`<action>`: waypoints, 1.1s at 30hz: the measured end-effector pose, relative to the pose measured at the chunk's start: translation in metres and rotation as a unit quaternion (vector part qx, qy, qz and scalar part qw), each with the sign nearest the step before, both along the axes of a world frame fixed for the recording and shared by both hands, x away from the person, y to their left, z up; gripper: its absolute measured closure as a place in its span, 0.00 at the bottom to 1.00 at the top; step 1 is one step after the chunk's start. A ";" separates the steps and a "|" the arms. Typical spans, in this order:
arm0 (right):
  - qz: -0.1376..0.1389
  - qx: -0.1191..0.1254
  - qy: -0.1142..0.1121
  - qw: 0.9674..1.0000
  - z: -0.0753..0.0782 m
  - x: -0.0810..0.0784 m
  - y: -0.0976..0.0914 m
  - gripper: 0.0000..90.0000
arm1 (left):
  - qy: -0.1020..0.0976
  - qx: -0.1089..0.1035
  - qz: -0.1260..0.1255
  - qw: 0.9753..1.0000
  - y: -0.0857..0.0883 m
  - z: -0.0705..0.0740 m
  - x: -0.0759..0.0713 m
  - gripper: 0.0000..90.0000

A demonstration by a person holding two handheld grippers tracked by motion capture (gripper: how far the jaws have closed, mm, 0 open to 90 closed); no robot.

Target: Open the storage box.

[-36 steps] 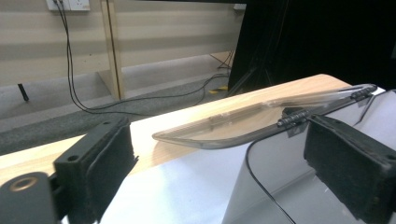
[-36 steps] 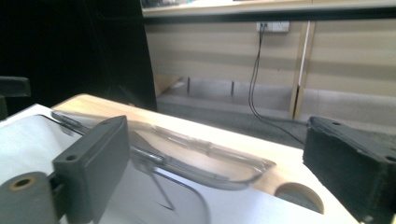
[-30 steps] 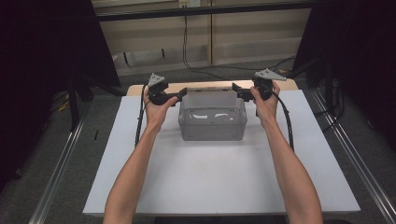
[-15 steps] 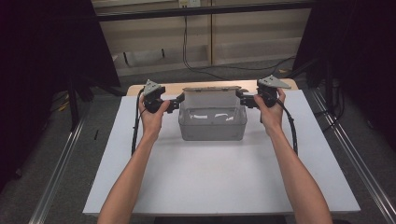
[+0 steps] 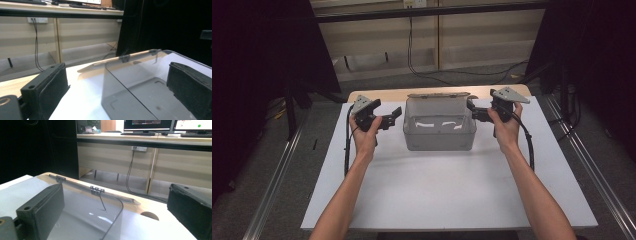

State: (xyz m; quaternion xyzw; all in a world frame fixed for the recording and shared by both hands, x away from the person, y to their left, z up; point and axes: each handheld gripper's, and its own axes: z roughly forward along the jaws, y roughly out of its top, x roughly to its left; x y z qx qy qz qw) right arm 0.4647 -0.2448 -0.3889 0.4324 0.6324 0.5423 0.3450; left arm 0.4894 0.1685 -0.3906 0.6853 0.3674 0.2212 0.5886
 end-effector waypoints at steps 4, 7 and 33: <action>-0.007 -0.007 -0.002 1.000 0.000 -0.011 -0.005 0.01 | -0.008 0.004 -0.001 1.000 0.004 0.001 -0.011 0.04; -0.012 -0.008 -0.004 1.000 0.001 -0.020 -0.006 0.01 | -0.015 0.014 0.009 1.000 0.006 0.001 -0.019 0.04; -0.040 -0.008 -0.020 0.999 -0.017 -0.110 -0.017 0.00 | -0.036 0.020 0.049 0.998 0.031 -0.022 -0.105 0.05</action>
